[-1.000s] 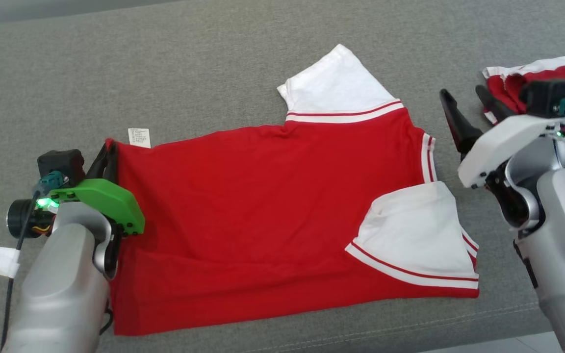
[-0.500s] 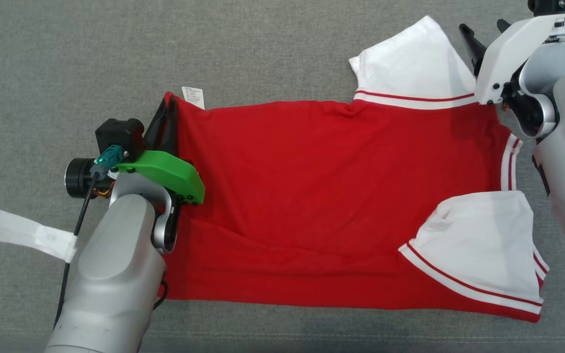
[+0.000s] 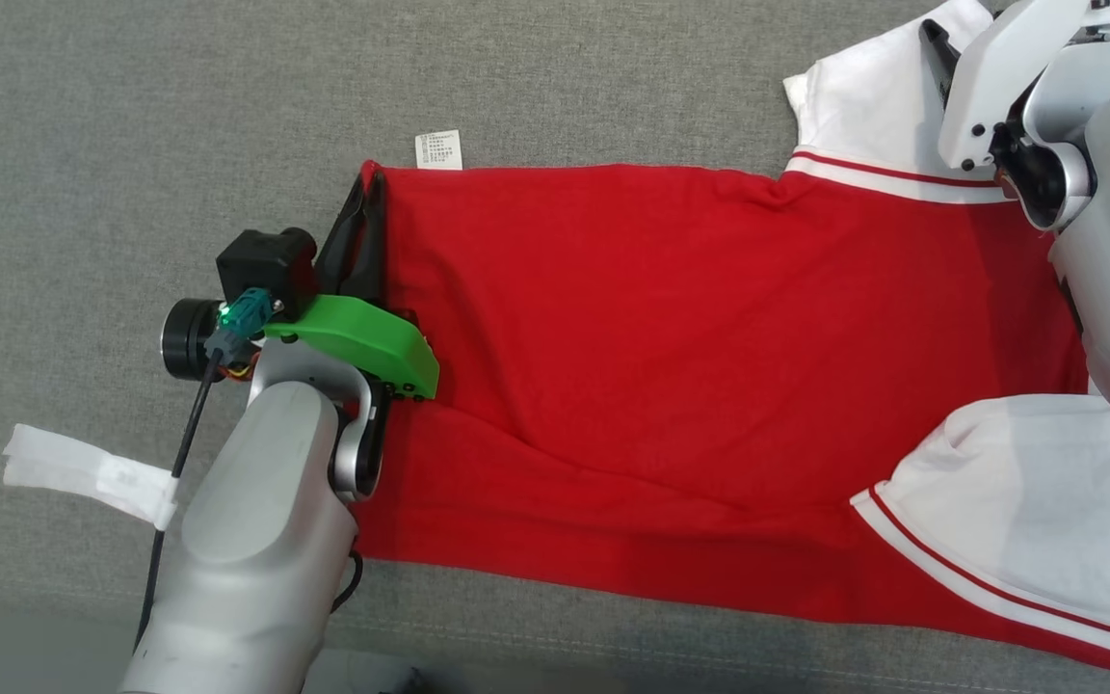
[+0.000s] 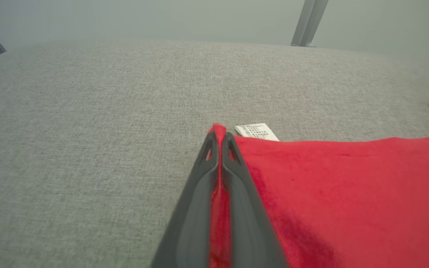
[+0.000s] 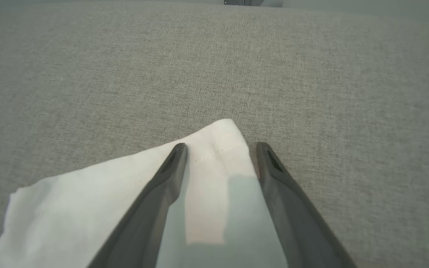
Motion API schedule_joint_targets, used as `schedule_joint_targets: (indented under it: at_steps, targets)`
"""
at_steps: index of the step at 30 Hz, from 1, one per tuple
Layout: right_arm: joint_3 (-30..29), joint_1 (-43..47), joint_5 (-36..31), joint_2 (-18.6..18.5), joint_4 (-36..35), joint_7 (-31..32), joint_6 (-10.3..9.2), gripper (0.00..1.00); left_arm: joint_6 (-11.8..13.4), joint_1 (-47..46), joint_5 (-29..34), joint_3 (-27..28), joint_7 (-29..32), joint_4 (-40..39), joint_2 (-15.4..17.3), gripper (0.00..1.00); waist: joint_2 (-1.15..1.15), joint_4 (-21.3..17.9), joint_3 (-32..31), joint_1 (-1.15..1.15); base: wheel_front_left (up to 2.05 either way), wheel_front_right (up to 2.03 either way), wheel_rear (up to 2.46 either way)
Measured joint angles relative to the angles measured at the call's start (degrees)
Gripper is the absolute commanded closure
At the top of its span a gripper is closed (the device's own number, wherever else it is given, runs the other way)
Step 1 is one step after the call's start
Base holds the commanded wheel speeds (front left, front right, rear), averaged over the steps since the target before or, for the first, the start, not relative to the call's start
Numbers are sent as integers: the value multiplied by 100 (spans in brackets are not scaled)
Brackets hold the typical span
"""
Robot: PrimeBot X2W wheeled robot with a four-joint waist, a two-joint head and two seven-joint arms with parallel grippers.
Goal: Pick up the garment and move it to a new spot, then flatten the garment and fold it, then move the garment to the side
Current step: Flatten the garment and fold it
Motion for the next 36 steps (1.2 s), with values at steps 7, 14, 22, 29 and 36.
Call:
schedule_joint_targets:
  at_steps: [7, 14, 22, 29, 36]
  targets:
    - [298, -133, 108, -3, 256, -207, 7, 100, 0, 30, 1, 10, 0, -19, -12, 100, 0, -22, 39, 0, 0, 0, 0]
    - [376, -120, 348, -92, 374, -846, 4, 100, 30, 50, 69, 165, -1, 20, -10, 100, 0, -156, -52, 0, 0, 0, 0]
    - [924, 496, 1146, -477, -546, -1365, 4, 100, 52, 294, 113, 367, -8, 147, 103, 100, 0, -388, -416, -1, 0, 0, 0]
    - [1239, 1847, 2007, -996, -2062, -1858, 4, 100, 48, 805, 199, 479, -8, -64, 254, 100, 0, -684, -889, -1, 0, 0, 0]
    - [916, 3271, 2354, -1147, -3175, -2260, 3, 100, 110, 1590, 232, 600, -8, -609, 353, 100, 0, -890, -1354, -1, 0, 0, 0]
